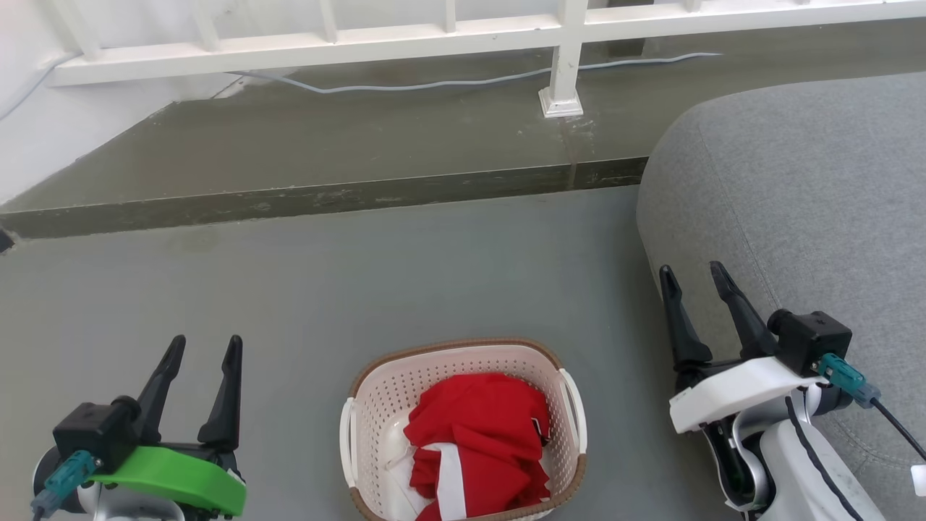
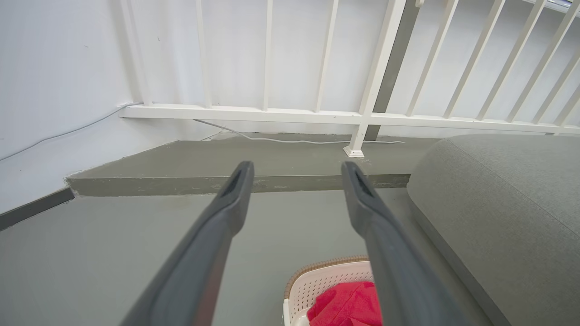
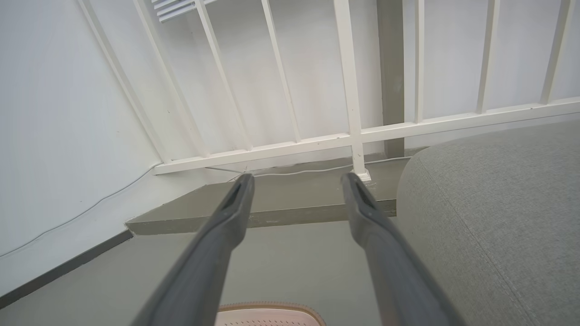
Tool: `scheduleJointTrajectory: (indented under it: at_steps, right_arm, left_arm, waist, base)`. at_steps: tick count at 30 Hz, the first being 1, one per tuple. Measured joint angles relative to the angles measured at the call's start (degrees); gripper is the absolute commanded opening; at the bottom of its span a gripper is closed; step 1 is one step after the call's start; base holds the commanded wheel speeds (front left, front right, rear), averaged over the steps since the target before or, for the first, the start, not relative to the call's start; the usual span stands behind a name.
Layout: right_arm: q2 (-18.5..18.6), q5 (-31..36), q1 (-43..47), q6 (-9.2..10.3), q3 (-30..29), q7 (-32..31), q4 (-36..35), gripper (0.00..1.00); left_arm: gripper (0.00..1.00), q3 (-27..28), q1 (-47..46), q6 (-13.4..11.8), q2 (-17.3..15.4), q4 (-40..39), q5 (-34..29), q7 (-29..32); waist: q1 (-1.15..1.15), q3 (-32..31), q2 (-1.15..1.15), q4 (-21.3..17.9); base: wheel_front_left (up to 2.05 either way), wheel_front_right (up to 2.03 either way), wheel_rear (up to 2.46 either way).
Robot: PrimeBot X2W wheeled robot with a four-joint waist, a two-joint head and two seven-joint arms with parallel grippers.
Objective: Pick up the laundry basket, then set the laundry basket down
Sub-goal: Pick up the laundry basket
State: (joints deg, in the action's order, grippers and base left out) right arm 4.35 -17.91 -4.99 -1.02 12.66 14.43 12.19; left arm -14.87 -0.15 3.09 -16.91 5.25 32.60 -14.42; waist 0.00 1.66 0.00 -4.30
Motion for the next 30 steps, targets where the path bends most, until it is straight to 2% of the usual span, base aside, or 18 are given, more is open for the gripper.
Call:
scheduleJointTrajectory:
  at_steps: [19, 30]
  right_arm:
    - [-0.63, 1.07, 0.58, -0.92, -0.69, 0.0, -0.02, 1.0]
    - [-0.85, 1.78, 0.58, -0.83, -0.53, 0.0, -0.54, 1.0]
  left_arm:
    - [1.0, 4.13, 2.41, 1.91, 2.85, -1.98, -3.15, 0.0]
    - [1.0, 5.61, 2.56, 2.72, 3.01, -3.42, -4.8, 0.0]
  waist:
    - [0.0, 0.69, 0.0, -0.37]
    - [0.0, 4.27, 0.0, -0.58]
  base:
    - [0.0, 0.0, 0.0]
    - [0.0, 0.0, 0.0]
